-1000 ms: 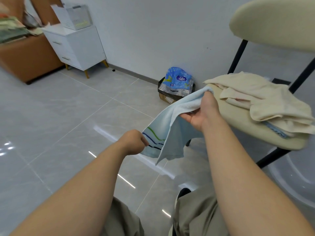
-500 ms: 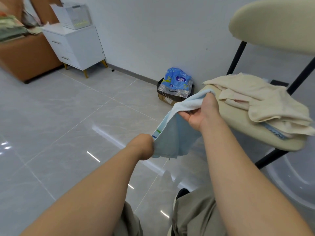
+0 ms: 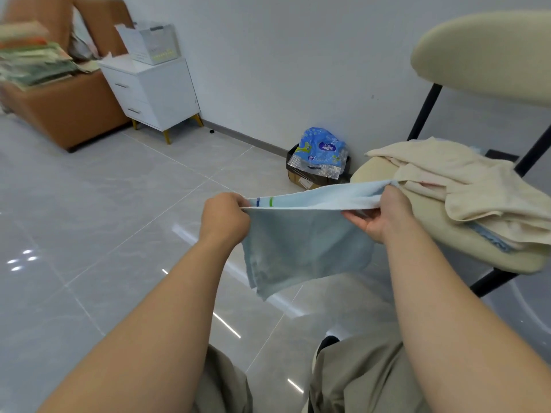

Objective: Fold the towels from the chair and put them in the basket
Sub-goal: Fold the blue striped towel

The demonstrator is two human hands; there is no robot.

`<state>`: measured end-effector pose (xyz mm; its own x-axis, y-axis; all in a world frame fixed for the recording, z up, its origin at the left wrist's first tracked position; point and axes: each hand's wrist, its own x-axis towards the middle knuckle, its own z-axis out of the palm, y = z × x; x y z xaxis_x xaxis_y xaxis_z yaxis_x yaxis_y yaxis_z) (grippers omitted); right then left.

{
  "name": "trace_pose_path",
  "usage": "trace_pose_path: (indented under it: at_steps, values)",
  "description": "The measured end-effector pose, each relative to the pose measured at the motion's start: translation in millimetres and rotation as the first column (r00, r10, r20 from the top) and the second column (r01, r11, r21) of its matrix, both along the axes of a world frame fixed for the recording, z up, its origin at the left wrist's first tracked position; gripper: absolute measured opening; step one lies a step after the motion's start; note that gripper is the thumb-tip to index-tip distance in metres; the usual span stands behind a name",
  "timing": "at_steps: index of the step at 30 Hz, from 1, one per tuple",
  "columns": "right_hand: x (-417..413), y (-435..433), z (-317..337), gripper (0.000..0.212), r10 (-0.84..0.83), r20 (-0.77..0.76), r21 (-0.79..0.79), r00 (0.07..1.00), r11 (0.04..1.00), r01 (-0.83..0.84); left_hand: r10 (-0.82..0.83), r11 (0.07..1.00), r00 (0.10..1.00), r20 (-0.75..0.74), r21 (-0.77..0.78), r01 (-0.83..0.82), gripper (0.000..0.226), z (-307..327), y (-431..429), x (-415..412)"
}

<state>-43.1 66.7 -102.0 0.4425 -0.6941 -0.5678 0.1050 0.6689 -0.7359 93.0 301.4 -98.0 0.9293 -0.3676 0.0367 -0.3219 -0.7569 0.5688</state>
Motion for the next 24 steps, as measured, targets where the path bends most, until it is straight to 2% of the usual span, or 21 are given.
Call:
trace_pose_path:
  at_steps: [3,6,9,12,19,24]
  values:
    - [-4,-4,-12,0.017,0.069,-0.146,-0.052,0.987,0.996,-0.078,0.034,0.994,0.999,0.009,-0.105,-0.033,0.043,7,6,-1]
    - [-9,-6,-27,0.009,0.148,-0.321,-0.094,0.935,0.978,-0.187,0.047,0.972,0.998,-0.028,-0.229,-0.052,0.042,12,9,-1]
    - [-13,-8,-40,0.017,0.179,-0.451,-0.129,0.875,0.957,-0.262,0.026,0.955,0.998,-0.049,-0.295,-0.039,0.037,16,11,-1]
    - [-15,-9,-51,0.026,0.169,-0.506,-0.165,0.846,0.943,-0.288,-0.014,0.943,0.998,-0.059,-0.332,-0.007,0.032,18,12,-2]
    - [-11,-7,-51,0.024,0.211,-0.54,-0.204,0.815,0.906,-0.37,-0.069,0.919,0.992,-0.107,-0.393,0.022,0.028,20,11,-8]
    - [-9,-5,-50,0.019,0.217,-0.657,-0.201,0.721,0.872,-0.446,-0.113,0.904,0.983,-0.148,-0.425,0.04,0.022,21,7,-13]
